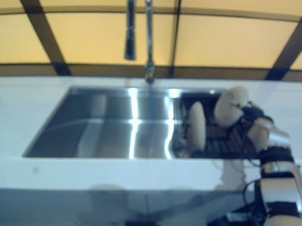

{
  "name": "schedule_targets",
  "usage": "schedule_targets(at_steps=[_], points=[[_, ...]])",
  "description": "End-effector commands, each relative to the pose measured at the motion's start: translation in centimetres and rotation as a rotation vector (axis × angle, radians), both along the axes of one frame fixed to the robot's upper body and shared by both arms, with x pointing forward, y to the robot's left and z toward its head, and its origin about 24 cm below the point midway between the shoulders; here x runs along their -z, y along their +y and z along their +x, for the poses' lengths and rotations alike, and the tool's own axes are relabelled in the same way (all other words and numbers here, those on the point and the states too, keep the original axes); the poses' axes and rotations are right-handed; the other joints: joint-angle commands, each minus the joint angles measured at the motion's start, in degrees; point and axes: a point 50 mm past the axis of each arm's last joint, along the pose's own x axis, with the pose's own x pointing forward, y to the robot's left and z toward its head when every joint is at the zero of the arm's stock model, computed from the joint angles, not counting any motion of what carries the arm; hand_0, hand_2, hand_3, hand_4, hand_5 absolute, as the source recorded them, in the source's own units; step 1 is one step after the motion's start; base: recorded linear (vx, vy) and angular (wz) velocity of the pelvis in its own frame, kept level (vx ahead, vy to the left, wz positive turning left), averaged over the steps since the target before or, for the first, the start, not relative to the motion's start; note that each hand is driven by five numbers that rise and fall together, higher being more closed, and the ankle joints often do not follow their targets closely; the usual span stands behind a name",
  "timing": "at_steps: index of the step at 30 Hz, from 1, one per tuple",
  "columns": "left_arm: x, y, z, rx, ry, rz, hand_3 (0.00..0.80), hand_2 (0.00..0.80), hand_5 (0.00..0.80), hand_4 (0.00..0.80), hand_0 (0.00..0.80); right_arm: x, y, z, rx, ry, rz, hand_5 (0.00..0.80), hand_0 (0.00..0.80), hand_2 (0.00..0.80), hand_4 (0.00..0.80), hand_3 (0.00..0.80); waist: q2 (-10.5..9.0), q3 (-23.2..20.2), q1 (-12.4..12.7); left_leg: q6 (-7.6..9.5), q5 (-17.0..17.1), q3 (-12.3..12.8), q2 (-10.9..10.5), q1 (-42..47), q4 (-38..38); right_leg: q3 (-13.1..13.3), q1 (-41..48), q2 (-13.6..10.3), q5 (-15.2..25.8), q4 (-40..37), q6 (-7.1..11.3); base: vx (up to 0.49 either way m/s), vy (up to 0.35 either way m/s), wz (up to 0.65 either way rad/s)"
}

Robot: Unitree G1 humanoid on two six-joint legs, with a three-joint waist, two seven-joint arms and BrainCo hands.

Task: Take plates into dishwasher

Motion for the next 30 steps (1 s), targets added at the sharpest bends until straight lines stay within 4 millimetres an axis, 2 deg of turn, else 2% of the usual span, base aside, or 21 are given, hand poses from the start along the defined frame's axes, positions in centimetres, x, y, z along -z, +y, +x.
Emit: schedule_targets(at_steps=[1,30], points=[[-0.27,0.27,1.17,0.075,-0.019,0.022,0.0,0.0,0.0,0.0,0.0,-2.3,1.25,1.46,-0.017,-0.057,-0.046,0.0,0.0,0.0,0.0,0.0,-3.21,-0.6,1.8,0.61,1.8,1.6,-0.6,-2.3,0.7,1.3,3.7,-1.8,-3.6,2.0,1.99,0.0,0.0,0.0],[-0.21,-0.05,1.21,0.073,-0.018,0.015,0.0,0.0,0.0,0.0,0.0,-3.12,0.32,1.17,0.189,-0.138,-0.092,0.0,0.0,0.0,0.0,0.0,-2.99,-0.5,1.7,0.58,1.6,2.1,-0.5,-2.0,0.6,1.4,3.8,-2.1,-3.3,1.7,2.26,0.0,0.0,0.0]])
